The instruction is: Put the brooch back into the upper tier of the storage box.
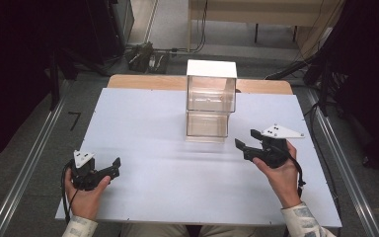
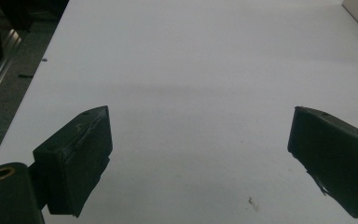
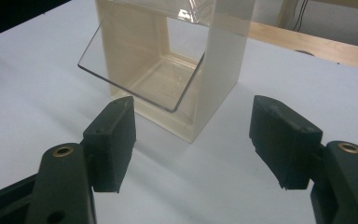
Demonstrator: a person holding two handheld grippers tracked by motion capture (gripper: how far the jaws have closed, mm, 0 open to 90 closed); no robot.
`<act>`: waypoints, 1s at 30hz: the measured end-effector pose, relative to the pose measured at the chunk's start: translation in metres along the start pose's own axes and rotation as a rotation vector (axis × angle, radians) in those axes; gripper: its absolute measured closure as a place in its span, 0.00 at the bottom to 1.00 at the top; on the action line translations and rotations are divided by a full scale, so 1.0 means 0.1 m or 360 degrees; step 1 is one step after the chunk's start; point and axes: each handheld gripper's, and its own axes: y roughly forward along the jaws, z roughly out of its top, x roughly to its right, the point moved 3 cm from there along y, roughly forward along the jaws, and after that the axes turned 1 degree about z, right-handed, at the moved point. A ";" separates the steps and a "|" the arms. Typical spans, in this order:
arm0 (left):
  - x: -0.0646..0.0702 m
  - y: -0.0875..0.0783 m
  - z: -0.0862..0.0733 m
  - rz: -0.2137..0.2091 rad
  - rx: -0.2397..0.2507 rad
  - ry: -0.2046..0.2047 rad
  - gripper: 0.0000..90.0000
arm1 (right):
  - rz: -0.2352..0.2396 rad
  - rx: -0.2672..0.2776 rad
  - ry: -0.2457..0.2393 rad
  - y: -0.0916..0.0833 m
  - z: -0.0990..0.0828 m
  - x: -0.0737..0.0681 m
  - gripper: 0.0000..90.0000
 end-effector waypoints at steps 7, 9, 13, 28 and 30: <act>0.00 0.00 0.00 -0.0002 -0.0005 0.0004 0.08 | -0.0012 0.0005 0.0002 -0.04 -0.04 0.02 0.33; 0.01 0.00 0.00 -0.0001 -0.0004 0.0002 0.08 | -0.0016 0.0001 0.0007 -0.06 -0.06 0.03 0.33; 0.00 0.00 0.00 -0.0001 -0.0003 0.0002 0.08 | -0.0024 0.0002 0.0010 -0.08 -0.08 0.05 0.33; 0.01 0.00 0.00 -0.0002 -0.0001 0.0001 0.08 | -0.0053 -0.0003 0.0027 -0.16 -0.16 0.11 0.33; 0.01 0.00 0.00 -0.0002 0.0001 -0.0001 0.08 | -0.0060 -0.0004 0.0027 -0.17 -0.17 0.11 0.33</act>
